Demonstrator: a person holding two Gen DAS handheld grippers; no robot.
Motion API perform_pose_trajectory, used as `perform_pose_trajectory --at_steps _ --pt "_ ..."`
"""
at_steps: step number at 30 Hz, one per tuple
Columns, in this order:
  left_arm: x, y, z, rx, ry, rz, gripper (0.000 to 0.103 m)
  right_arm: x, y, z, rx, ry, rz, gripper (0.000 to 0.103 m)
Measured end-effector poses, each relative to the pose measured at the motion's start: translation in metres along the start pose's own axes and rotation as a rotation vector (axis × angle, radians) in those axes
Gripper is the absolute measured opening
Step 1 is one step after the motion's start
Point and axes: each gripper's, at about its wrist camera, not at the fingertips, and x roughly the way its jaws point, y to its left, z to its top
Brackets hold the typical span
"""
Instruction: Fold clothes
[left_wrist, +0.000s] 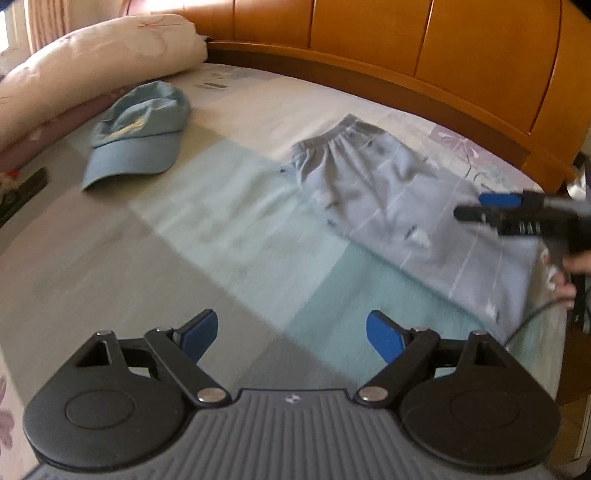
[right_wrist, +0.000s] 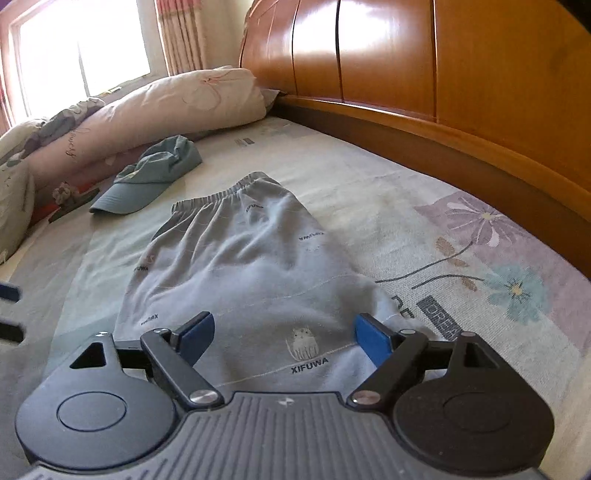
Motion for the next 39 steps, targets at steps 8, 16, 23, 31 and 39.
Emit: perform_pose_trajectory --at_steps 8,16,23,31,39 --pt "-0.027 -0.01 -0.04 0.033 -0.022 0.013 0.092 -0.012 0.036 0.016 -0.031 -0.032 0.127 0.088" --pt "-0.051 -0.011 -0.062 0.043 -0.143 -0.017 0.093 0.008 0.071 -0.002 -0.029 0.065 0.098 0.089" --pt "-0.077 -0.007 -0.09 0.051 -0.192 -0.03 0.097 -0.053 0.08 -0.038 0.031 0.069 0.121 0.097" --pt "-0.09 -0.004 -0.111 0.039 -0.188 0.036 0.097 -0.073 0.096 -0.063 0.055 0.087 0.129 0.097" --pt "-0.091 -0.006 -0.119 -0.009 -0.174 0.076 0.097 -0.051 0.109 -0.066 -0.018 0.156 0.189 0.098"
